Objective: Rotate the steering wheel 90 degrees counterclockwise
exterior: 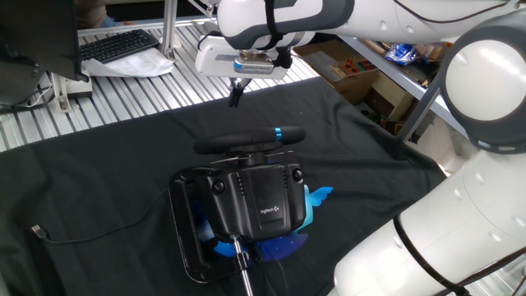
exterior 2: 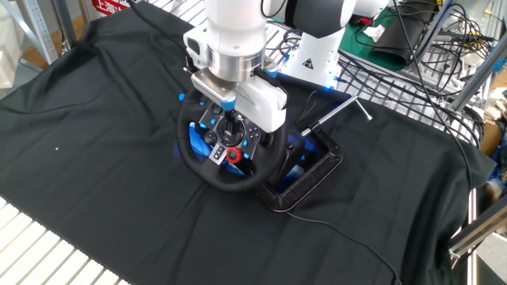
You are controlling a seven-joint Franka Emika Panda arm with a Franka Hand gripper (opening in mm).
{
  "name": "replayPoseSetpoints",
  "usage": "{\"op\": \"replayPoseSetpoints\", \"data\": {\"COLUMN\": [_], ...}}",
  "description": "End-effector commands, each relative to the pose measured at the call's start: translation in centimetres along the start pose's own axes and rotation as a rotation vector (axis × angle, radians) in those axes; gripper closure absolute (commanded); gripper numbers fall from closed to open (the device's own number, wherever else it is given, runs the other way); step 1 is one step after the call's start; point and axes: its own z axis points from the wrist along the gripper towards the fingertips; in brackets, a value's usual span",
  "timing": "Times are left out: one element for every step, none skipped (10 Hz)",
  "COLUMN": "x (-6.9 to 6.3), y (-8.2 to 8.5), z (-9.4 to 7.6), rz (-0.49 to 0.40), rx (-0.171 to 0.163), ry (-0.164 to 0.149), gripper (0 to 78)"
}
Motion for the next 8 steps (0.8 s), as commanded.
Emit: {"op": "replayPoseSetpoints", "data": {"x": [0.5,0.9,1.3,1.5,2.4,2.9,3.1,4.0], "y": [0.5,0.8,1.2,1.3,1.9,2.3,2.4,2.9], "z": [-0.4,-0.7,-1.1,-1.2,-1.8,-2.2,-2.3,-3.0], "rz": [0.124,0.142,0.166,0.179,0.225,0.254,0.261,0.31], "rx": [-0.016,0.023,0.024,0.021,0.017,0.019,0.02,0.035], "ry": [-0.01,-0.041,-0.059,-0.065,-0.075,-0.078,-0.079,-0.088], "gripper": [77.6,77.6,77.6,77.6,77.6,77.6,77.6,77.6]}}
